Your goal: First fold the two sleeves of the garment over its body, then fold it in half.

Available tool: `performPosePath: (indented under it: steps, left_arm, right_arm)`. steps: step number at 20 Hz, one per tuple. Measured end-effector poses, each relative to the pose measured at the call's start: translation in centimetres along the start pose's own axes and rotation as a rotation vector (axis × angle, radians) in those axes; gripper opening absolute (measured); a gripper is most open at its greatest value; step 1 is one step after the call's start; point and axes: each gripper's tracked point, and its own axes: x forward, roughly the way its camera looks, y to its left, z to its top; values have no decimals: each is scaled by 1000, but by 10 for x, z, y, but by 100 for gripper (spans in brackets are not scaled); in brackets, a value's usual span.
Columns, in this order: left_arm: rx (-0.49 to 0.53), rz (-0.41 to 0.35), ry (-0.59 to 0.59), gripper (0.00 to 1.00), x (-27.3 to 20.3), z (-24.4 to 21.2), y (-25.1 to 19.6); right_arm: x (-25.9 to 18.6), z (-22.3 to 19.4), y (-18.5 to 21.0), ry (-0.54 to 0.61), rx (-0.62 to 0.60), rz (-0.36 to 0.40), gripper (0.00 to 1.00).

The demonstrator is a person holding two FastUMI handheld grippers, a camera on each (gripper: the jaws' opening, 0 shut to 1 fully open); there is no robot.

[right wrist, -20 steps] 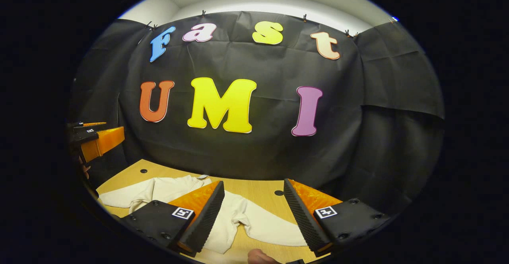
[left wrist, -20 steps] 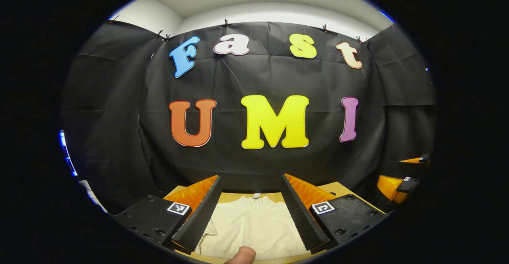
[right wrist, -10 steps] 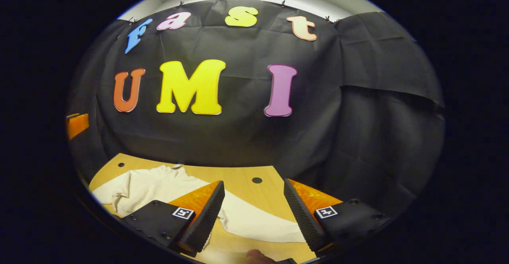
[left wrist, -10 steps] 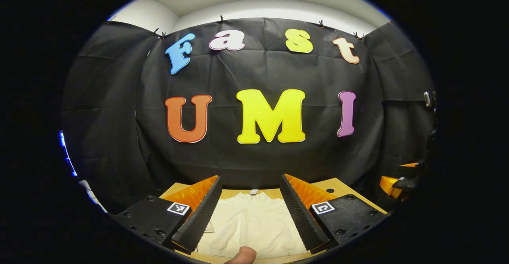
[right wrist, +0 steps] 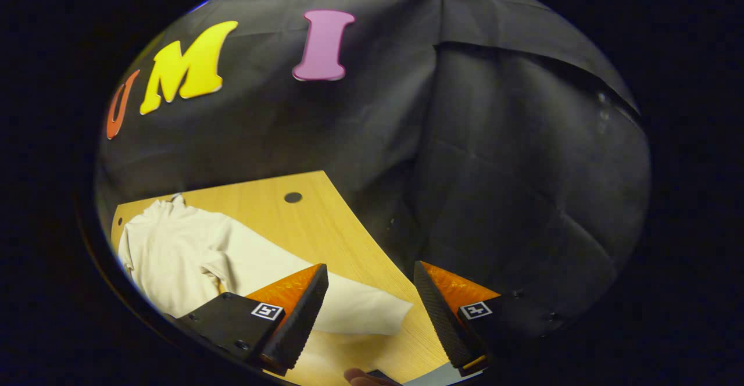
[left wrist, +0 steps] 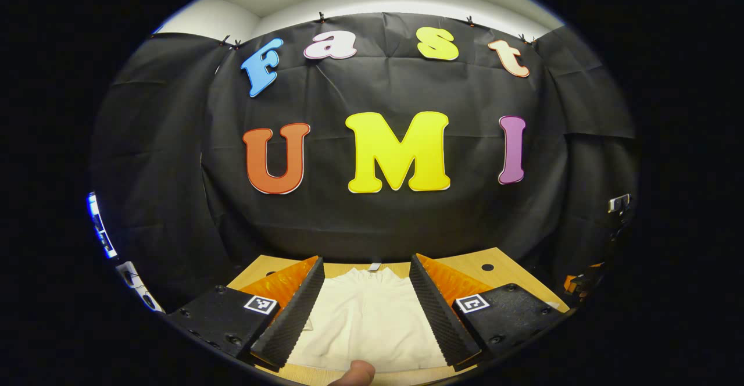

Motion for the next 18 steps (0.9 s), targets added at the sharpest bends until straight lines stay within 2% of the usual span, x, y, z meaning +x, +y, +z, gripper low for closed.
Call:
performPosePath:
  steps: [2, 7, 12, 18]
  left_arm:
    - [5, 19, 12, 95, 0, -3, -3]
    - [14, 64, 44, 95, -5, -10, -13]
    - [7, 68, 79, 95, -12, -21, -24]
    - [12, 26, 98, 96, -8, -28, -21]
  right_arm:
    - [24, -24, -8, 62, 4, -18, 94]
    - [66, -81, -21, 253, 40, 5, 95]
    - [91, -135, -26, 471, 108, 5, 94]
    - [94, -144, -25, 591, 217, -19, 94]
